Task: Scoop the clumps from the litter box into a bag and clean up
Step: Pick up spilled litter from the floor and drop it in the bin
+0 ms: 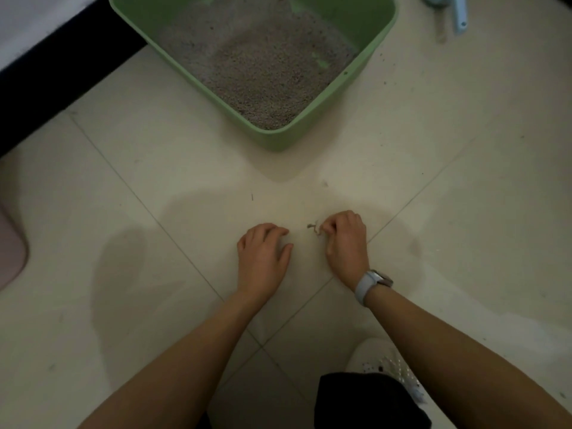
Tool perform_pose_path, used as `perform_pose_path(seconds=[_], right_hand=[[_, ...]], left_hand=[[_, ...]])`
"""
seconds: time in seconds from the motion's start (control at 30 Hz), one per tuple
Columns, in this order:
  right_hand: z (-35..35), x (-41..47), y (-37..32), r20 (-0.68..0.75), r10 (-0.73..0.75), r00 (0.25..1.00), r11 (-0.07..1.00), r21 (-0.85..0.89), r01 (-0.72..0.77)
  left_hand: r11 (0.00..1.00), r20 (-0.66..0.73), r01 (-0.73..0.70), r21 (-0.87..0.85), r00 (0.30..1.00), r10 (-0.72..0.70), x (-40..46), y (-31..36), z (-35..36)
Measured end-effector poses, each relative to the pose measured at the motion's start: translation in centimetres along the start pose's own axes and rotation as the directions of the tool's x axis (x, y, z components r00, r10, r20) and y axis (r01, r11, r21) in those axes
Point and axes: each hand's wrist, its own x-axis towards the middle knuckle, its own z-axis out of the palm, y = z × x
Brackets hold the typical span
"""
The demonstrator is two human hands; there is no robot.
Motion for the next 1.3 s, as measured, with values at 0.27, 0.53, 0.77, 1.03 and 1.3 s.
perform_pose_path(seconds=[0.27,0.53,0.77,1.03,1.3], right_hand=[[-1.5,-1.3,1.9,-0.007,0.003,1.0,0.999,0.033,-0.002],[1.3,-1.5,1.8,-0.089,-0.15,0.985,0.979,-0.156,0.135],[2.0,-1.0,2.2,-0.035,-0.364,0.931,0.881,-0.337,0.332],[0.7,-1.0,3.2,0.084,-0.523,0.848,0.743,-0.442,0.502],[-0.4,-0.9,2.8,0.162,-0.368,0.916,0.887,-0.234,0.398]], left_hand=[[0.966,-0.042,0.24,-0.09,0.969,-0.245,2.7,1.9,0.7],[0.976,-0.022,0.209,-0.067,0.977,-0.211,2.2,1.3,0.5],[0.984,0.002,0.174,-0.049,0.985,-0.174,3.0,1.9,0.7],[0.996,0.001,0.082,-0.046,0.997,-0.082,3.9,3.2,1.8],[0.994,-0.026,0.095,-0.062,0.995,-0.097,4.2,3.1,2.3]])
